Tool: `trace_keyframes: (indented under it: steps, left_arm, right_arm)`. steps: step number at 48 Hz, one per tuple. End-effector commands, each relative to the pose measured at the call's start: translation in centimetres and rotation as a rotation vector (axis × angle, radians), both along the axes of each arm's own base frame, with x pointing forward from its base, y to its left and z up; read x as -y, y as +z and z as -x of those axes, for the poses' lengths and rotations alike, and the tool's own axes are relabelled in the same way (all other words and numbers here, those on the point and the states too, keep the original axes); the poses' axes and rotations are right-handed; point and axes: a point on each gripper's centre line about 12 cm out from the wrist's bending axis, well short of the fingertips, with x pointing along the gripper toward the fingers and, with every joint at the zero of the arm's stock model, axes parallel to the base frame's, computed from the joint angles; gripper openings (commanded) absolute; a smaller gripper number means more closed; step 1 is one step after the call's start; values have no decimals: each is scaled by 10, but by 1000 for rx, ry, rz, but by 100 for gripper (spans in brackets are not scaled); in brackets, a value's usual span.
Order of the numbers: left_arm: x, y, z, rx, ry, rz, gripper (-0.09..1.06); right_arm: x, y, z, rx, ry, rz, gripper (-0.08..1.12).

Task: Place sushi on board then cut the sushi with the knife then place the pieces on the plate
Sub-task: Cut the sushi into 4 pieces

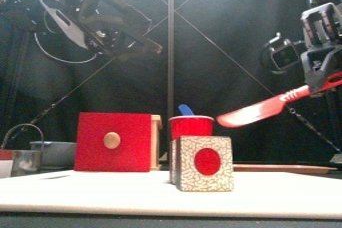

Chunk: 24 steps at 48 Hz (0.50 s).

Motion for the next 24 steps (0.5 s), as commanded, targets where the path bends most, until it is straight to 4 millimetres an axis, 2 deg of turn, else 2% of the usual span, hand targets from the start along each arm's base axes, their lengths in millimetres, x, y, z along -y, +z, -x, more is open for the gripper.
trace_keyframes:
  steps: [1, 8, 24]
  left_arm:
    - [-1, 4, -1, 20, 5, -3, 98]
    - [-2, -1, 3, 7, 2, -22, 98]
    - [-14, -12, 13, -25, 24, -58, 98]
  right_arm:
    - [-4, 0, -1, -6, -123, -76, 31]
    - [-10, 0, -4, -28, -244, -148, 31]
    - [-42, -3, -13, -130, -350, -234, 32]
